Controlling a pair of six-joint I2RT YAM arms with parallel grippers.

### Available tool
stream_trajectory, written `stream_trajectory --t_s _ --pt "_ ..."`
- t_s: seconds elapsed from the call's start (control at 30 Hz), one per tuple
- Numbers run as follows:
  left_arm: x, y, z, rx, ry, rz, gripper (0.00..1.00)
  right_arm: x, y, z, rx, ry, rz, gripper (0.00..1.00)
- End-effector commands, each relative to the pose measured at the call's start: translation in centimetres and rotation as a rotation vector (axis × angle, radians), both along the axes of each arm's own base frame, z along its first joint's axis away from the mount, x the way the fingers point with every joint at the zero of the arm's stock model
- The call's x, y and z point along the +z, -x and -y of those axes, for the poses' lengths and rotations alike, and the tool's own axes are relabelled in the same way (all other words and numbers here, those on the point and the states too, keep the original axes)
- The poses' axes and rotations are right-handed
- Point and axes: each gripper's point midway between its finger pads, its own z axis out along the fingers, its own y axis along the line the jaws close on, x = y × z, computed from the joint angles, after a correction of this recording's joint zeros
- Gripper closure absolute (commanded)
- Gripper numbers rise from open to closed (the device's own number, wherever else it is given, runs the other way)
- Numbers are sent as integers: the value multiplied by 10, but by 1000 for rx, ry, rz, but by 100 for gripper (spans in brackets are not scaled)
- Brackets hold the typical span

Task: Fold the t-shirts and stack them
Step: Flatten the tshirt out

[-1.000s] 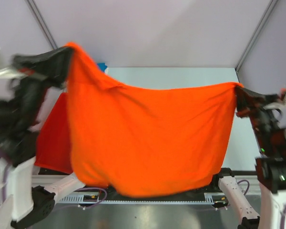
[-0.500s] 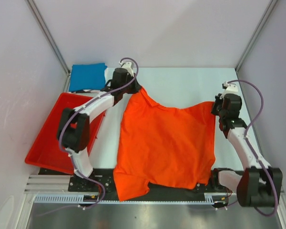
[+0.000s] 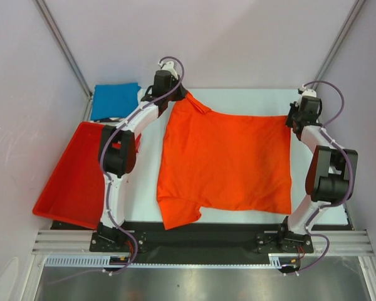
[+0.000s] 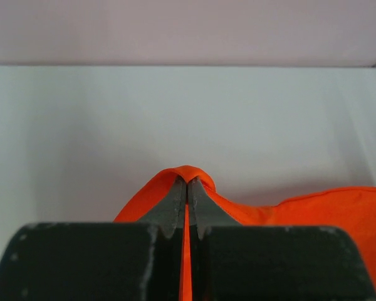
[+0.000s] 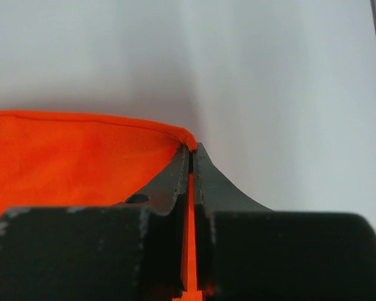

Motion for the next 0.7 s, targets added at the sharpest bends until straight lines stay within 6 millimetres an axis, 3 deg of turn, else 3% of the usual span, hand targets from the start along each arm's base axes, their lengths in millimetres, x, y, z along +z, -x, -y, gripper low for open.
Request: stream_trajectory --t_s 0.0,0.07,0.1,0.17,0.3,0.43,0.47,0.53,0.57,0.6,0.67 --pt "17 -29 -16 52 37 41 100 20 -24 1 52 34 66 100" --pt "21 -34 -14 29 73 37 100 12 -30 1 62 31 47 100" --pt "23 -35 -13 20 94 37 100 19 -37 3 62 33 55 100" --pt "36 -32 -10 4 124 60 100 4 -35 1 57 4 -11 100" --pt "60 -19 -11 11 138 70 100 26 -31 -4 69 -11 25 100" --pt "127 -1 -22 23 128 169 100 86 -15 -3 33 5 115 100" --pt "162 10 -27 25 136 222 100 114 -4 -5 31 12 151 100" --pt "198 23 -35 36 133 279 100 148 9 -8 35 28 201 100" --pt "238 41 -41 37 143 348 100 169 19 -12 37 41 233 100" --pt "257 51 -46 40 147 378 100 204 35 -16 38 60 303 100" --pt "295 75 -55 49 161 444 100 241 57 -26 48 72 384 100"
